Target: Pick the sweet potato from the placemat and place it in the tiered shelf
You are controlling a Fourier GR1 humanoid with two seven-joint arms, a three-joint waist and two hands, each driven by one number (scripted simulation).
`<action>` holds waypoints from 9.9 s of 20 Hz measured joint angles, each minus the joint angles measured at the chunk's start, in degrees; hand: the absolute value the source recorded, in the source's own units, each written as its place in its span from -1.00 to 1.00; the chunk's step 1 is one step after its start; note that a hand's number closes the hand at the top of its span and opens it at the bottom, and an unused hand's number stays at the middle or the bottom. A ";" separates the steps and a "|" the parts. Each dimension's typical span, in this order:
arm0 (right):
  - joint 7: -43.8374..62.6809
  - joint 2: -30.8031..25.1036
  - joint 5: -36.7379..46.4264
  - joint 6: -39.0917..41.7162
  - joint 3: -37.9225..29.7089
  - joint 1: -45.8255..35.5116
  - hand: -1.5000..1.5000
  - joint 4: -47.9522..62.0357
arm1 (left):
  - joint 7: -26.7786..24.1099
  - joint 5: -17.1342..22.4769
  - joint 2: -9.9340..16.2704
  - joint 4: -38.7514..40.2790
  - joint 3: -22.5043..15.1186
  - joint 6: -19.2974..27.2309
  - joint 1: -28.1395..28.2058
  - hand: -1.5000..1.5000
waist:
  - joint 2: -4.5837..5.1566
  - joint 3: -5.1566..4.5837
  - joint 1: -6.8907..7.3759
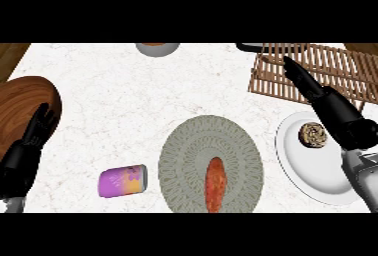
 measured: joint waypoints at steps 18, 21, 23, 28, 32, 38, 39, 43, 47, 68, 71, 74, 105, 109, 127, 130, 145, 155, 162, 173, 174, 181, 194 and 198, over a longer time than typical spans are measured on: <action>-7.16 21.70 11.74 -42.57 -6.97 26.56 -1.00 2.41 | 5.61 -1.74 -8.31 0.21 -7.21 -0.26 -7.36 0.00 | -0.83 1.81 -4.21; -14.92 26.30 9.72 -44.63 -4.69 32.27 -1.00 -1.37 | 6.26 -3.22 -10.10 1.04 -8.51 0.00 -8.71 0.00 | -0.87 1.80 -2.87; -15.92 26.01 9.66 -42.58 -2.30 35.32 -1.00 -3.70 | 7.51 -4.26 -11.29 1.23 -9.26 0.30 -10.05 0.00 | -0.87 1.76 -2.14; -7.30 20.06 15.42 -38.86 4.09 39.31 -1.00 -10.14 | 7.35 -4.63 -12.56 4.21 -8.74 -1.41 -12.47 0.00 | -0.74 1.65 -1.09; 6.14 15.59 22.96 -36.97 7.43 38.34 -1.00 -17.39 | 7.84 -5.58 -13.50 5.13 -8.75 -1.75 -13.54 0.00 | -0.70 1.57 -0.48; 27.29 8.95 32.34 -27.62 11.74 34.93 -1.00 -26.08 | 6.75 -6.48 -14.76 6.32 -8.91 -2.09 -13.67 0.00 | -0.63 1.40 0.15; 30.63 8.00 33.27 -25.38 12.56 34.14 -1.00 -26.93 | 6.67 -6.30 -14.77 6.38 -8.84 -2.50 -13.72 0.00 | -0.61 1.38 0.32; 43.95 5.57 37.80 -16.41 16.21 29.37 -1.00 -29.69 | 7.54 -6.30 -14.53 6.67 -8.28 -3.14 -14.82 0.00 | -0.59 1.38 0.77; 54.60 7.02 41.03 -8.60 19.33 22.73 -1.00 -31.98 | 7.20 -6.55 -14.97 6.65 -8.09 -3.63 -14.46 0.00 | -0.65 1.44 0.86; 60.73 27.62 58.50 1.88 25.96 14.70 -1.00 -24.82 | 7.92 -9.35 -17.29 7.18 -4.76 -5.45 -14.00 0.00 | -0.81 1.65 -0.08; 60.63 28.77 58.33 2.20 25.19 13.85 -1.00 -23.33 | 8.47 -9.94 -17.43 6.16 -4.78 -5.57 -13.07 0.00 | -0.79 1.67 0.07; 60.66 29.33 59.28 1.95 25.70 14.13 -1.00 -22.20 | 8.65 -10.65 -17.90 5.37 -4.70 -5.34 -12.43 0.00 | -0.80 1.67 0.08; 57.10 30.04 60.21 -1.72 24.50 15.70 -1.00 -6.69 | 9.11 -14.88 -22.03 6.64 -0.42 -9.04 -13.05 0.00 | -0.72 1.70 -0.03; 55.93 30.11 59.65 -2.25 23.54 16.48 -1.00 -5.44 | 9.14 -15.43 -22.18 6.03 0.45 -9.83 -12.71 0.00 | -0.74 1.70 -0.03; 52.30 29.32 59.77 -4.71 25.85 17.86 1.00 1.90 | 10.49 -19.42 -25.20 3.72 2.94 -12.13 -10.67 0.00 | -0.76 1.71 -0.04; 51.88 29.59 61.27 -4.05 25.14 17.24 1.00 1.44 | 10.88 -20.27 -26.25 3.82 3.32 -12.31 -10.91 0.00 | -0.75 1.71 -0.07; 51.97 30.33 57.04 -11.87 21.81 -5.24 1.00 12.19 | 9.97 -21.23 -26.95 5.52 5.77 -14.68 -12.10 0.00 | -0.72 1.71 0.20; 54.39 30.28 64.77 -16.89 18.26 -9.90 1.00 -2.77 | 8.90 -21.83 -27.48 5.93 6.06 -14.52 -11.23 0.00 | -0.96 1.68 -0.25; 58.92 30.14 74.97 -10.60 13.58 -14.67 1.00 -10.52 | 9.50 -22.15 -27.60 5.08 6.13 -14.51 -10.29 0.00 | -1.14 1.65 -0.51; 56.60 27.84 82.59 0.36 -1.04 -25.88 1.00 -13.46 | 10.79 -21.93 -27.32 3.99 6.75 -15.62 -10.98 0.00 | -1.01 1.66 -0.37; 56.32 27.87 83.02 0.86 -2.15 -26.75 1.00 -12.83 | 10.65 -21.92 -27.52 4.37 6.88 -15.59 -11.36 0.00 | -0.97 1.67 -0.32; 54.20 25.46 83.65 4.83 -10.90 -34.00 1.00 -9.44 | 9.98 -22.31 -27.85 5.31 7.40 -15.81 -11.70 0.00 | -0.84 1.67 -0.07; 46.90 16.71 83.68 4.06 -18.77 -36.65 1.00 0.48 | 11.06 -23.17 -28.47 3.18 7.46 -16.51 -10.71 0.00 | -0.73 1.69 0.25; 42.95 13.90 83.24 -0.06 -20.78 -37.01 1.00 6.55 | 10.70 -23.13 -28.60 3.62 7.76 -17.10 -10.86 0.00 | -0.66 1.70 0.34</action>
